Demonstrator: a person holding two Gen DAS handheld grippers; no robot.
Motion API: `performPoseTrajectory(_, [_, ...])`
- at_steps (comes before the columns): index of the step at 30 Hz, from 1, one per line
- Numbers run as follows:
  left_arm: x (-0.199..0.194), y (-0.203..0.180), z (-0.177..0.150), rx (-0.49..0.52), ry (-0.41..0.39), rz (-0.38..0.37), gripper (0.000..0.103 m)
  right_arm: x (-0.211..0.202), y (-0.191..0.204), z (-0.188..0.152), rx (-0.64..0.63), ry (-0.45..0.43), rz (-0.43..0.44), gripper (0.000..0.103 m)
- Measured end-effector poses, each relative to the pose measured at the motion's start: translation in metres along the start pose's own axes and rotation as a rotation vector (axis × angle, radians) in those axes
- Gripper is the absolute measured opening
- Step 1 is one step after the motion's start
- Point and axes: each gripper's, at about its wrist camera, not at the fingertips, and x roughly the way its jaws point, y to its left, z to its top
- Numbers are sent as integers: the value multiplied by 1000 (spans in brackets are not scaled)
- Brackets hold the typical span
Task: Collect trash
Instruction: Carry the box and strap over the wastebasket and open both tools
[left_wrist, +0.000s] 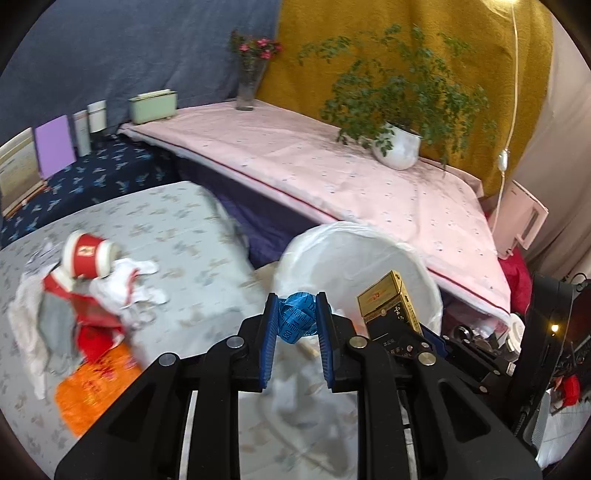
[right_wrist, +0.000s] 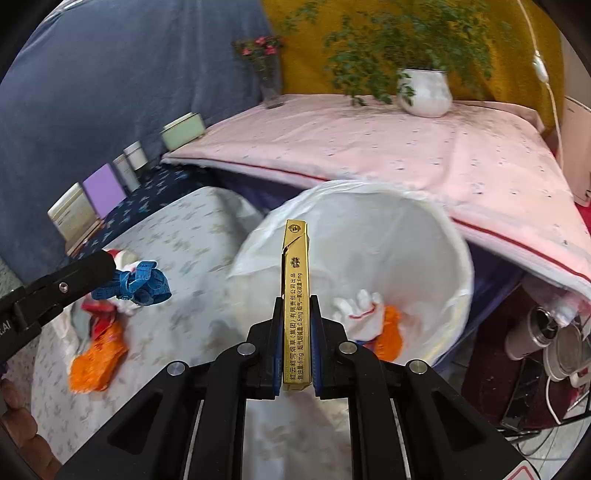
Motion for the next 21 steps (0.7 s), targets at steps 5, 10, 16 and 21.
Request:
performPoseTrajectory(5, [32, -23, 11, 4, 28, -56, 20, 8, -31, 9, 36, -5, -46, 11])
performPoseTrajectory(10, [56, -37, 17, 11, 55, -83, 20, 17, -47, 12, 56, 4, -65, 11])
performPoseTrajectory(16, [62, -38, 20, -8, 43, -57, 58, 19, -50, 13, 58, -12, -76, 23])
performPoseTrajectory(21, [60, -28, 18, -27, 41, -23, 60, 11, -48, 16, 63, -38, -76, 39])
